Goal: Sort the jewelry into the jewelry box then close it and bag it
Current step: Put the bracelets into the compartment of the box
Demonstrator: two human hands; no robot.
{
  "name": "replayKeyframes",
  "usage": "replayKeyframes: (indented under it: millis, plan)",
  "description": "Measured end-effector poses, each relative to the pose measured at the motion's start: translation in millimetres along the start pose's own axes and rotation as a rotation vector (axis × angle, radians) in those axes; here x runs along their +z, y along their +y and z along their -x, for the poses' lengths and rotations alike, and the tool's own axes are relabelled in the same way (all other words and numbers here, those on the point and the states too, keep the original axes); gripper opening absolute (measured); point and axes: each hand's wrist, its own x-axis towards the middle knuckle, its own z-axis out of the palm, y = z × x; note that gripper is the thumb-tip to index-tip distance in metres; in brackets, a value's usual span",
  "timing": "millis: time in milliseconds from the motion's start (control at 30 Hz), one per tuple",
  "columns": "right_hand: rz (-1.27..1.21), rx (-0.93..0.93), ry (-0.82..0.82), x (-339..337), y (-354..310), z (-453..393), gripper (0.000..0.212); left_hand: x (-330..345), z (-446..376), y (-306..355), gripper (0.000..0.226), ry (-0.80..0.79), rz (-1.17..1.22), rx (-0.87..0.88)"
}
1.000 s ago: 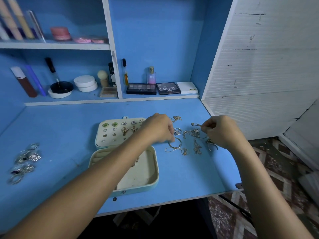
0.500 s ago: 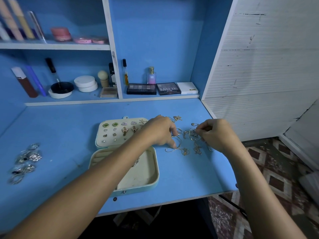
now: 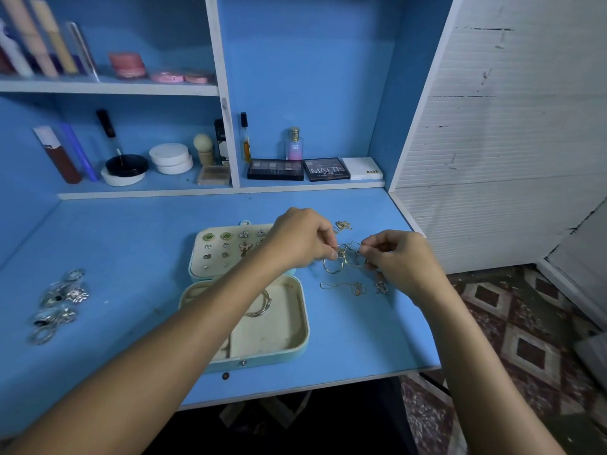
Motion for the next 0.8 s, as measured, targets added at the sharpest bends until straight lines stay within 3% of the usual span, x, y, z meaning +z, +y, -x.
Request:
replayKeyframes:
  millis: [600,800]
  plan:
    - [-0.232,0.041,-0.215,16,-28,18,0.008,-26,20,-2,0.017,0.116,0.154,-0.025]
    - [-0.269,0.055,-0.254,19,-32,20,0.008,-28,28,-6,0.01,0.14,0.057,-0.008]
